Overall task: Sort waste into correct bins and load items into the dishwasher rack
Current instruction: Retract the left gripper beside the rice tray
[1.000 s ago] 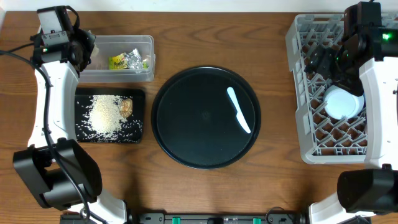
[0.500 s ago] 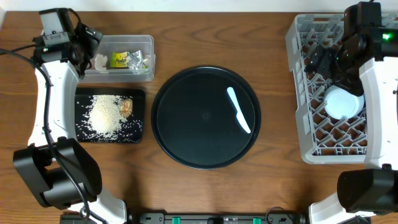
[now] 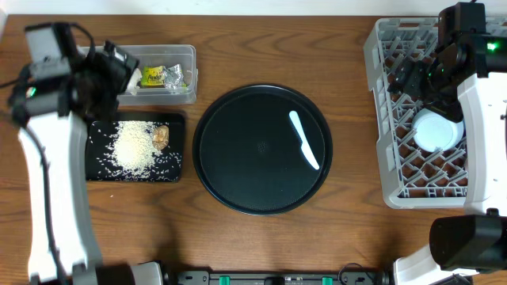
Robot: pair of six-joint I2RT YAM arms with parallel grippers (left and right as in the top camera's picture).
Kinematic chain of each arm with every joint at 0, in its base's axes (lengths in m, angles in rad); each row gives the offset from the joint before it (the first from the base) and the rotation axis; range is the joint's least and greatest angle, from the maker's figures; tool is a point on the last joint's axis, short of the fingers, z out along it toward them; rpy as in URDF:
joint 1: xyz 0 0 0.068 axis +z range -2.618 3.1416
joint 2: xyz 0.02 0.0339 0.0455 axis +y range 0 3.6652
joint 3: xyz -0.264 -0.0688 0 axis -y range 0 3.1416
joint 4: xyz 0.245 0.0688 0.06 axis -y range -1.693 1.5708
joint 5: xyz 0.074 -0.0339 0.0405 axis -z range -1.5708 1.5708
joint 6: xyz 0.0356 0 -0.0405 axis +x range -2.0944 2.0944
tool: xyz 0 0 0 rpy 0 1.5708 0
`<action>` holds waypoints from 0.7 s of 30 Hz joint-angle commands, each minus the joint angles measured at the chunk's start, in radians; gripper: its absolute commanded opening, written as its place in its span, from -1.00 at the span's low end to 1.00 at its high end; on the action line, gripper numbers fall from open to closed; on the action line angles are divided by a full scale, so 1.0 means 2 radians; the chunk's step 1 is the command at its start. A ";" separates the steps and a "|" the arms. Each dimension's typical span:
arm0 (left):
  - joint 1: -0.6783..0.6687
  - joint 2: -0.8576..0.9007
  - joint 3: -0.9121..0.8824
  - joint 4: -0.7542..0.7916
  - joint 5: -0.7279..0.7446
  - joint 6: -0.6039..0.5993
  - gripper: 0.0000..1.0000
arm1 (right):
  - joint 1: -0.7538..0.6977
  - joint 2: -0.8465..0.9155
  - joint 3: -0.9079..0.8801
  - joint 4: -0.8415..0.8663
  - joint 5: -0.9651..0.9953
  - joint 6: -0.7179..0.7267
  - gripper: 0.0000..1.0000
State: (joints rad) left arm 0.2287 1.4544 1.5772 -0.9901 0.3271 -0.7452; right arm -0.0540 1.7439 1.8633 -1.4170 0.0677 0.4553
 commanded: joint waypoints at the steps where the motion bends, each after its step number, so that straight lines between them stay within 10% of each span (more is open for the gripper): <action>1: 0.002 -0.034 0.001 -0.051 -0.036 0.043 0.96 | 0.003 0.002 0.001 0.000 0.002 -0.005 0.98; 7: 0.002 -0.068 0.001 -0.202 -0.179 0.000 0.96 | 0.003 0.002 0.001 0.000 0.002 -0.005 0.99; 21: 0.002 -0.067 0.000 -0.267 -0.201 0.002 0.96 | 0.003 0.002 0.001 0.000 0.002 -0.005 0.98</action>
State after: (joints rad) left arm 0.2283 1.3212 1.5780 -1.5188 -0.0452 -0.7334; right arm -0.0540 1.7439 1.8633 -1.4166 0.0673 0.4553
